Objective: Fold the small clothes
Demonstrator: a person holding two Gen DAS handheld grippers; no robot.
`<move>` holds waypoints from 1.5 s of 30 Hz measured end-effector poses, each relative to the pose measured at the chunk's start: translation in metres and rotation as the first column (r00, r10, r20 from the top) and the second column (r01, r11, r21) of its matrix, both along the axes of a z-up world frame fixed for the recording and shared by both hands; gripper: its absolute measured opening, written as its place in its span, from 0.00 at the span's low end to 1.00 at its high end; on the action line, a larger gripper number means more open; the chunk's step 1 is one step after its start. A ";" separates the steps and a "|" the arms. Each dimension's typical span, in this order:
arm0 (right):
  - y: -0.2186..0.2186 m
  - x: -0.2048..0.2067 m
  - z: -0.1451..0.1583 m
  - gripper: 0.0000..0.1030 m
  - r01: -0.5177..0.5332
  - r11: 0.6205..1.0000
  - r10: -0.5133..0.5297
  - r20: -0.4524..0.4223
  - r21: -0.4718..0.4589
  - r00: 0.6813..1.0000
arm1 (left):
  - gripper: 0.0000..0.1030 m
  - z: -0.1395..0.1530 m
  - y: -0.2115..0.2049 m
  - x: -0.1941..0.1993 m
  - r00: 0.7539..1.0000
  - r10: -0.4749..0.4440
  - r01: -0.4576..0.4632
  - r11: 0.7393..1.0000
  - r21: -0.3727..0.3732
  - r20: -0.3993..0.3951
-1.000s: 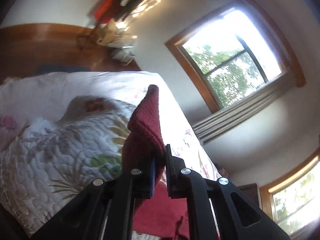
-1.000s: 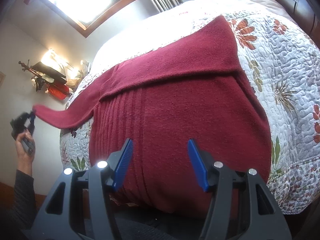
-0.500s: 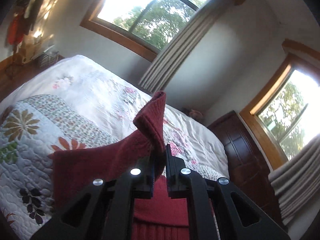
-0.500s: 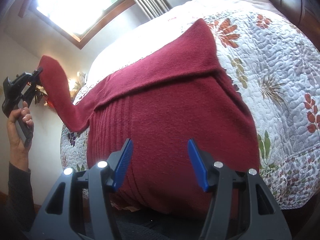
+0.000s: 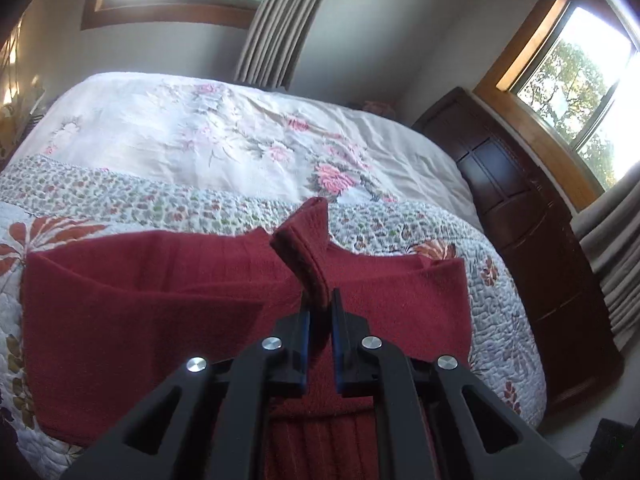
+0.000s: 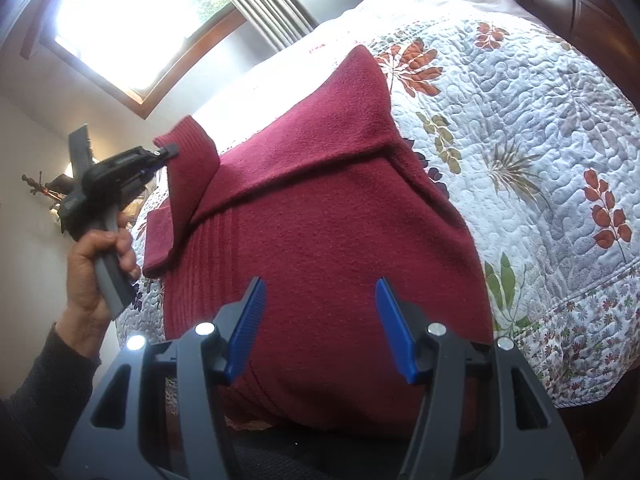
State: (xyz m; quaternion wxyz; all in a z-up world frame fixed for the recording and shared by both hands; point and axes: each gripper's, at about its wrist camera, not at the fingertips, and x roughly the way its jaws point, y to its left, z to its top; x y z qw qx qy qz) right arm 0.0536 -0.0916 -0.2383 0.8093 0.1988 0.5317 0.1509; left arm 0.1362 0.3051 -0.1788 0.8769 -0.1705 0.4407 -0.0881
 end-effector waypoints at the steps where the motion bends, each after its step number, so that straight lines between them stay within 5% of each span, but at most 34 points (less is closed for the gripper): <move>1: 0.000 0.000 -0.001 0.56 0.002 1.000 -0.002 -0.003 0.000 1.000 | 0.08 -0.006 -0.003 0.001 1.000 -0.006 0.007 1.000 0.004 -0.014; 10: 0.004 0.008 -0.002 0.56 -0.021 1.000 0.022 -0.012 0.009 1.000 | 0.09 -0.025 -0.024 -0.001 0.996 -0.061 0.060 0.998 -0.011 -0.072; 13: 0.004 0.023 -0.001 0.59 -0.032 0.997 0.034 -0.028 0.068 0.999 | 0.29 -0.027 -0.027 -0.009 0.994 -0.076 0.073 0.996 -0.048 -0.082; 15: 0.006 0.037 -0.001 0.63 -0.042 0.990 0.048 -0.048 0.133 0.998 | 0.54 -0.025 -0.022 -0.019 0.995 -0.065 0.059 0.995 -0.080 -0.073; 21: 0.017 0.100 -0.010 0.70 -0.035 0.953 0.068 -0.100 0.300 0.993 | 0.71 -0.027 0.003 -0.061 0.992 -0.039 0.018 0.983 -0.182 -0.118; 27: 0.041 0.179 -0.040 0.63 -0.036 0.897 0.134 -0.193 0.441 0.972 | 0.75 -0.036 0.035 -0.121 0.986 0.035 -0.079 0.959 -0.272 -0.164; 31: 0.059 0.220 -0.074 0.60 -0.023 0.893 0.166 -0.281 0.449 0.945 | 0.77 -0.042 0.055 -0.156 0.975 0.114 -0.167 0.941 -0.293 -0.190; 39: 0.087 0.236 -0.077 0.52 -0.091 0.881 0.248 -0.290 0.463 0.924 | 0.77 -0.060 0.079 -0.203 0.942 0.228 -0.297 0.907 -0.297 -0.247; 45: 0.108 0.234 -0.087 0.45 -0.085 0.870 0.277 -0.338 0.486 0.899 | 0.77 -0.061 0.078 -0.204 0.940 0.229 -0.301 0.905 -0.300 -0.252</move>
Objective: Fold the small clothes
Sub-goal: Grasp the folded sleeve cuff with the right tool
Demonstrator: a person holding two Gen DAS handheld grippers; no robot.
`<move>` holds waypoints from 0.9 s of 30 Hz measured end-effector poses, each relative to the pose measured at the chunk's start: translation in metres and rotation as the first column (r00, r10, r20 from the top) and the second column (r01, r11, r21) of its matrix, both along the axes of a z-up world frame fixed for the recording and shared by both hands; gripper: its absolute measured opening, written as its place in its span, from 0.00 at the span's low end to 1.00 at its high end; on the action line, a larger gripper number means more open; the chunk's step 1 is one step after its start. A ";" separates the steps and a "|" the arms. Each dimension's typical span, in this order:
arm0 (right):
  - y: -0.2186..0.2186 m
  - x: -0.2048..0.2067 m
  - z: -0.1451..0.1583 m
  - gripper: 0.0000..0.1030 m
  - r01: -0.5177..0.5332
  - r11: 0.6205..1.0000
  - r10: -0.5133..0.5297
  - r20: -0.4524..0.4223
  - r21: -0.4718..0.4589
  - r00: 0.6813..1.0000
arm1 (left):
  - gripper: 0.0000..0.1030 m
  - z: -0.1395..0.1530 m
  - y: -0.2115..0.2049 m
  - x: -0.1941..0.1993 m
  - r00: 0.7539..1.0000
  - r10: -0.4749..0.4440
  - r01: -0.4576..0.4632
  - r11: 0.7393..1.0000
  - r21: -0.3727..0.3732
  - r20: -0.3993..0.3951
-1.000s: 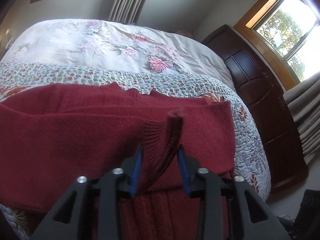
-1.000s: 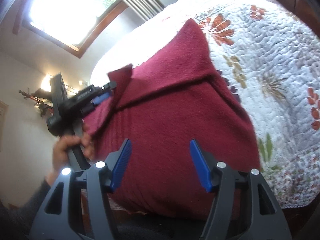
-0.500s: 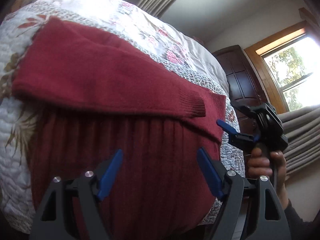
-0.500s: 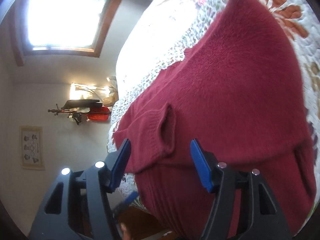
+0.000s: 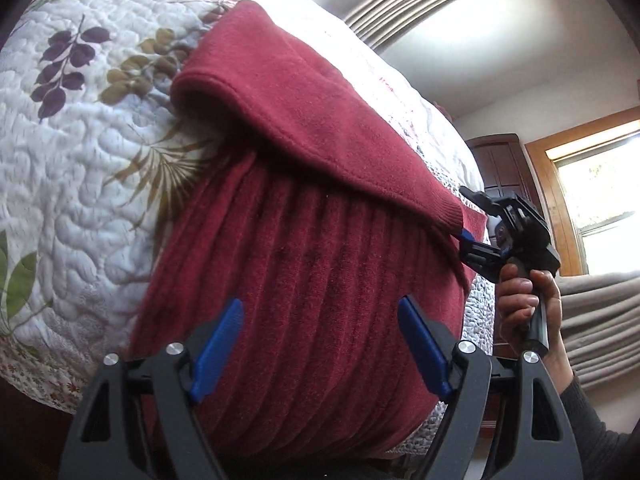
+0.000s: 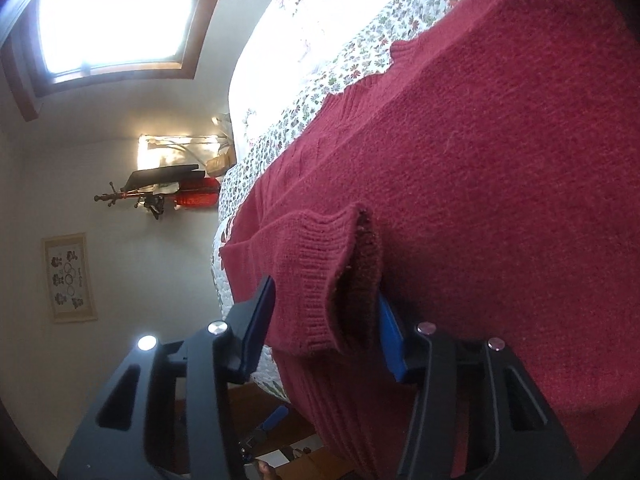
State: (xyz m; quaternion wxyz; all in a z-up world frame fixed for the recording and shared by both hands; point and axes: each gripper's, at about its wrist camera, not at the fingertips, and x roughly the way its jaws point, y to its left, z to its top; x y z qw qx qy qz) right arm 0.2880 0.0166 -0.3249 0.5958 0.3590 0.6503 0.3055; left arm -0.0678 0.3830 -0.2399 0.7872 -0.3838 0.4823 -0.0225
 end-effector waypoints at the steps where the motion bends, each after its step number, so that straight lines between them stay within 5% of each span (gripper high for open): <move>1: 0.003 0.001 0.000 0.40 0.002 1.000 -0.002 -0.002 0.000 1.000 | 0.77 0.002 -0.001 0.000 1.000 -0.001 0.001 1.000 0.001 0.005; 2: 0.006 0.001 -0.001 0.36 0.004 1.000 -0.004 -0.006 0.002 1.000 | 0.77 0.004 -0.001 0.000 1.000 0.000 0.000 1.000 0.000 0.012; 4: 0.009 0.004 0.000 0.10 0.005 1.000 -0.005 -0.010 0.002 1.000 | 0.78 0.008 -0.004 0.002 1.000 0.002 -0.002 1.000 -0.001 0.021; 5: 0.011 0.006 0.002 0.07 0.006 1.000 -0.006 -0.002 -0.006 1.000 | 0.78 0.009 -0.003 0.002 1.000 0.003 -0.003 1.000 -0.002 0.024; 19: -0.033 0.034 0.129 0.06 0.051 0.997 -0.031 0.317 -0.054 0.948 | 0.78 0.006 -0.003 0.006 1.000 -0.013 0.014 1.000 -0.017 0.021; 27: -0.110 0.035 0.097 0.06 0.185 0.977 -0.149 0.280 -0.107 0.948 | 0.78 0.003 0.003 0.009 1.000 -0.008 0.008 1.000 -0.011 0.020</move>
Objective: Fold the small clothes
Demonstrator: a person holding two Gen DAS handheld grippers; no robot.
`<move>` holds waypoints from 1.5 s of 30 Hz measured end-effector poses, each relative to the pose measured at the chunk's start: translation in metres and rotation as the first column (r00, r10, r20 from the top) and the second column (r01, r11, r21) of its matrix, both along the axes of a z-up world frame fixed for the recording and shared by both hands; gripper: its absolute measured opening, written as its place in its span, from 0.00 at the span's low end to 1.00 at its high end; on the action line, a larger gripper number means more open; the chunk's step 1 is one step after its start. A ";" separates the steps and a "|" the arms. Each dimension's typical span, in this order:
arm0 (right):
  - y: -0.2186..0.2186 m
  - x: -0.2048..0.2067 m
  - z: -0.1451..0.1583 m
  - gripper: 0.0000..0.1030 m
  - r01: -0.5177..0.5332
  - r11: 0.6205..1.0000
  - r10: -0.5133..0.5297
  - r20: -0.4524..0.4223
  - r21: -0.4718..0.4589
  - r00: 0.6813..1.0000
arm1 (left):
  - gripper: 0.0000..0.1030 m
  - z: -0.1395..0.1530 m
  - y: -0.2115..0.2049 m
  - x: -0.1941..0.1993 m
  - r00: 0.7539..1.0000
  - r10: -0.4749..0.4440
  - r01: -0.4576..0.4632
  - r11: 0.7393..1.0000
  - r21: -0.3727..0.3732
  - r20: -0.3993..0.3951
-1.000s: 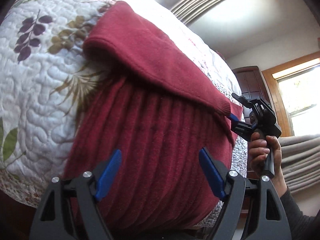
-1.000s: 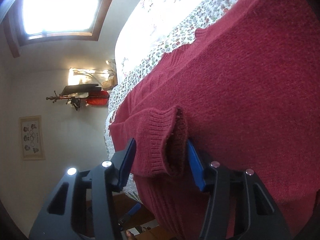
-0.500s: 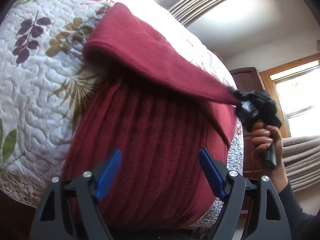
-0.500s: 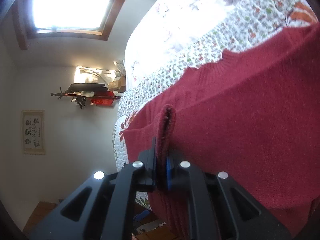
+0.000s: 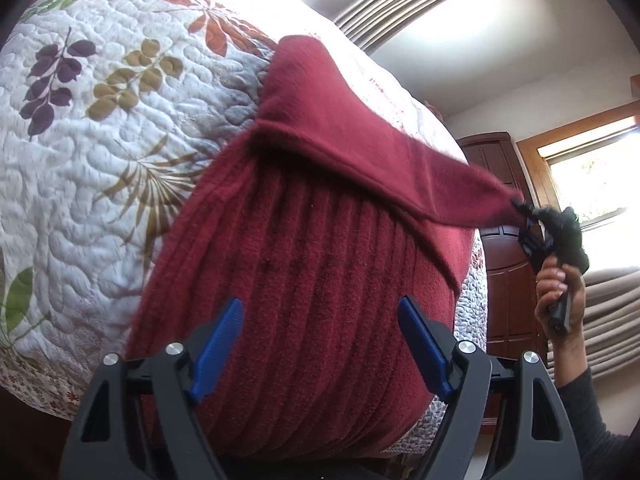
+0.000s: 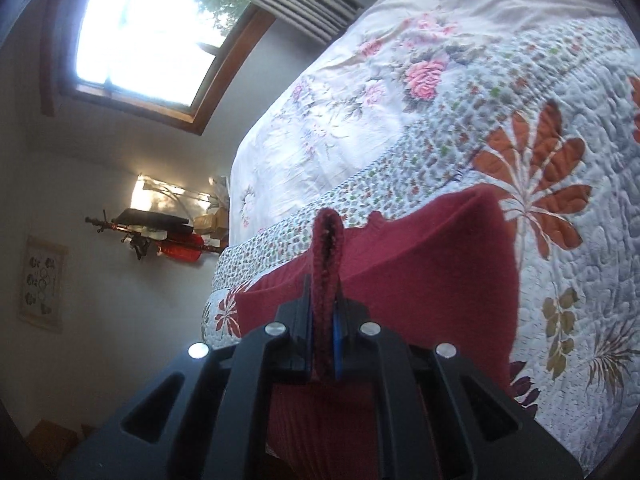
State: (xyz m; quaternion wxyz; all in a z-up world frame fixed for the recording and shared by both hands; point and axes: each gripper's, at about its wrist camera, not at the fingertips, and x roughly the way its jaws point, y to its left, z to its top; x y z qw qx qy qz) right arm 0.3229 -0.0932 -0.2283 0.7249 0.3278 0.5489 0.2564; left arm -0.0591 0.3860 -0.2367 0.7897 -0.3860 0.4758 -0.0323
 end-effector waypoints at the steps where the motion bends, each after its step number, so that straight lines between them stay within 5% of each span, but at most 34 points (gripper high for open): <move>1: -0.006 -0.001 -0.009 0.06 0.012 1.000 -0.013 -0.015 -0.007 1.000 | 0.78 0.000 0.000 0.001 1.000 -0.001 0.001 1.000 0.002 0.001; 9: -0.031 -0.011 -0.083 0.07 0.050 0.998 -0.055 -0.144 -0.039 0.988 | 0.78 0.005 0.000 0.008 1.000 -0.025 0.025 1.000 0.017 0.014; 11: -0.036 -0.013 -0.091 0.12 0.059 0.998 -0.062 -0.162 -0.021 0.985 | 0.78 0.005 -0.001 0.009 1.000 -0.027 0.027 0.999 0.019 0.012; 13: -0.043 -0.013 -0.095 0.35 0.080 0.997 -0.076 -0.180 0.019 0.981 | 0.78 0.004 -0.001 0.010 1.000 -0.028 0.028 0.999 0.020 0.006; 15: -0.048 -0.012 -0.095 0.39 0.098 0.995 -0.090 -0.182 0.037 0.979 | 0.78 0.003 -0.002 0.011 1.000 -0.030 0.030 0.999 0.020 -0.001; 20: -0.044 -0.007 -0.090 0.39 0.081 0.997 -0.078 -0.186 0.008 0.979 | 0.78 0.001 -0.006 0.019 0.999 -0.041 0.041 0.999 0.018 -0.004; 22: -0.039 -0.006 -0.087 0.07 0.058 0.998 -0.062 -0.178 -0.029 0.982 | 0.78 0.001 -0.007 0.021 0.999 -0.045 0.045 0.999 0.019 0.000; 23: -0.039 -0.008 -0.086 0.05 0.054 0.997 -0.062 -0.169 -0.053 0.984 | 0.78 0.002 -0.008 0.019 0.999 -0.047 0.047 0.999 0.021 0.002; 29: -0.040 -0.016 -0.081 0.05 0.049 0.993 -0.063 -0.129 -0.109 0.990 | 0.78 0.003 -0.005 0.019 0.999 -0.044 0.044 0.999 0.025 0.002; 34: -0.042 -0.022 -0.076 0.31 0.061 0.987 -0.075 -0.086 -0.150 0.994 | 0.78 0.008 -0.002 0.022 0.999 -0.052 0.051 0.998 0.033 0.010; 37: -0.050 -0.033 -0.050 0.31 0.116 0.985 -0.113 0.032 -0.129 0.993 | 0.78 0.011 0.002 0.029 0.999 -0.048 0.048 0.999 0.009 0.023; 42: -0.024 -0.036 -0.076 0.31 -0.007 0.994 0.001 -0.054 -0.111 0.999 | 0.78 0.021 0.013 0.083 0.992 -0.037 0.048 0.996 -0.082 0.122; 45: -0.033 -0.034 -0.100 0.12 0.049 0.993 -0.061 -0.111 -0.112 0.992 | 0.83 0.015 0.017 0.132 0.984 -0.034 0.058 0.989 -0.135 0.172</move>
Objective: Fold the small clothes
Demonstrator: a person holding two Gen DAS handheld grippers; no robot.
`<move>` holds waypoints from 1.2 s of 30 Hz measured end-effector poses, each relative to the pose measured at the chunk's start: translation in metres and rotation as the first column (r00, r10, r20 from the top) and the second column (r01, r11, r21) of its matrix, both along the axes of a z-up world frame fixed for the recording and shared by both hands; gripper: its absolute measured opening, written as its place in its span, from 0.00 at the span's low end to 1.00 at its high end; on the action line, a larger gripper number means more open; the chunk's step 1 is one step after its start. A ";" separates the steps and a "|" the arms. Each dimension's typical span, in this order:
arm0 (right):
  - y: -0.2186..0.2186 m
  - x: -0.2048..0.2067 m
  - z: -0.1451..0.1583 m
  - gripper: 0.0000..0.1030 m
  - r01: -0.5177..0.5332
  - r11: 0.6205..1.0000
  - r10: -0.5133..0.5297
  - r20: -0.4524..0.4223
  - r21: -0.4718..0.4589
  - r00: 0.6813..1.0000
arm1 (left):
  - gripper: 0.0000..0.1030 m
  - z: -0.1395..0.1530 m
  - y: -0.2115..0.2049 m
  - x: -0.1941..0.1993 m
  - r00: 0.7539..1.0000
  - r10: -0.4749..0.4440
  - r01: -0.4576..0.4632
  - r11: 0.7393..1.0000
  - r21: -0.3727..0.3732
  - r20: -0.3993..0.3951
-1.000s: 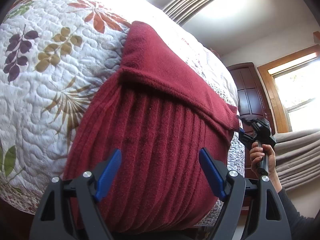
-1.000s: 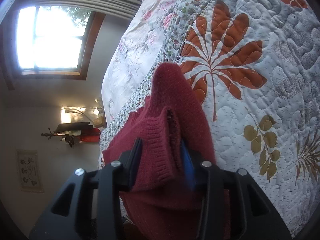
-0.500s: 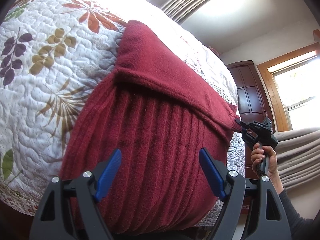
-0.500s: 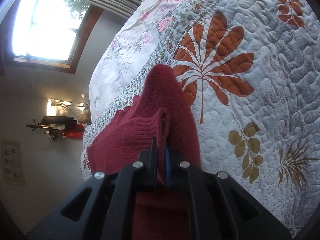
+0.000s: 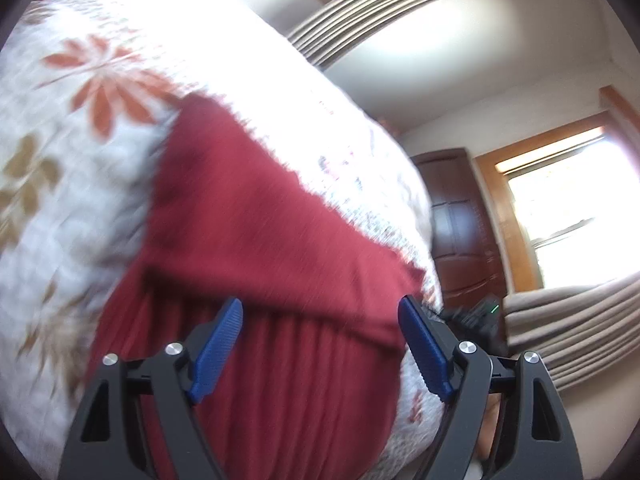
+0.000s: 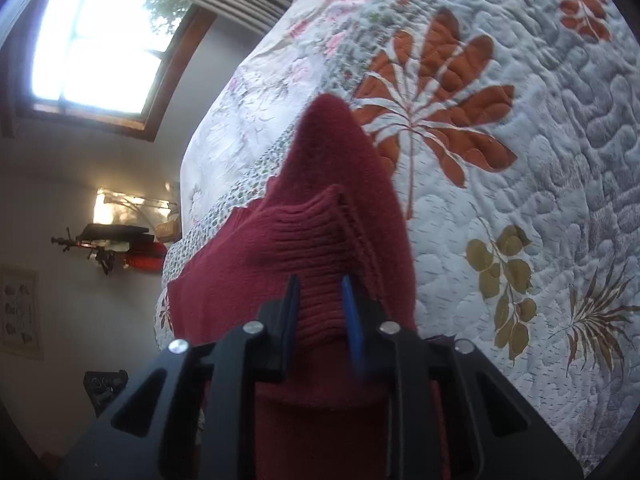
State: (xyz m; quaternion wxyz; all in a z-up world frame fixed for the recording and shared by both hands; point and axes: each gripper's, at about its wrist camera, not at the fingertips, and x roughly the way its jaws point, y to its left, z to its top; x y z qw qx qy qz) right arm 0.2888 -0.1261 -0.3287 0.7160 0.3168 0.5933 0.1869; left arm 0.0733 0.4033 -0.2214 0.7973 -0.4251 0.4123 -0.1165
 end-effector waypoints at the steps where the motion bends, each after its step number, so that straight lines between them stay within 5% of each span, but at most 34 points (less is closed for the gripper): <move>1: -0.004 0.000 -0.002 0.06 0.019 1.000 -0.019 -0.013 0.007 1.000 | 0.83 -0.009 0.002 0.015 1.000 0.003 -0.002 1.000 0.010 -0.031; 3: -0.006 -0.005 0.004 0.09 0.036 0.999 -0.036 -0.009 0.013 0.999 | 0.82 -0.037 0.006 0.039 0.989 0.018 -0.011 0.999 0.048 -0.149; 4: -0.005 -0.010 0.011 0.20 0.033 0.999 -0.033 0.007 0.022 0.999 | 0.80 -0.047 0.006 0.046 0.979 0.006 0.004 0.999 0.051 -0.202; 8: 0.027 -0.030 0.034 0.26 -0.095 0.993 0.090 0.075 0.068 0.993 | 0.83 -0.035 -0.007 0.049 0.986 -0.064 0.082 0.990 0.116 -0.154; 11: 0.044 -0.037 0.013 0.32 -0.131 0.991 0.131 0.016 0.015 0.991 | 0.83 -0.043 -0.010 0.051 0.982 -0.067 0.089 0.988 0.126 -0.175; 13: 0.051 -0.038 -0.005 0.26 -0.178 0.983 0.177 -0.027 -0.050 0.984 | 0.83 -0.040 -0.009 0.049 0.982 -0.050 0.073 0.990 0.122 -0.184; 15: 0.052 -0.040 0.007 0.28 -0.202 0.977 0.202 -0.016 -0.071 0.979 | 0.83 -0.027 -0.002 0.041 0.983 -0.021 0.041 0.994 0.104 -0.181; 16: 0.050 -0.042 0.017 0.40 -0.204 0.978 0.204 -0.005 -0.042 0.979 | 0.83 -0.017 0.000 0.031 0.988 -0.011 0.025 0.996 0.090 -0.153; 21: 0.025 -0.072 0.057 0.63 -0.283 0.959 0.280 0.097 0.014 0.955 | 0.84 0.013 0.017 -0.048 0.997 0.012 -0.004 0.994 0.108 -0.072; 28: -0.028 -0.147 0.037 0.66 -0.394 0.916 0.399 0.070 -0.069 0.914 | 0.86 -0.015 0.036 -0.180 0.971 0.096 -0.057 0.982 0.179 -0.218; 36: -0.108 -0.246 -0.005 0.68 -0.245 0.966 0.247 0.008 -0.087 0.969 | 0.86 -0.067 0.026 -0.265 0.947 0.000 0.071 0.975 0.210 -0.322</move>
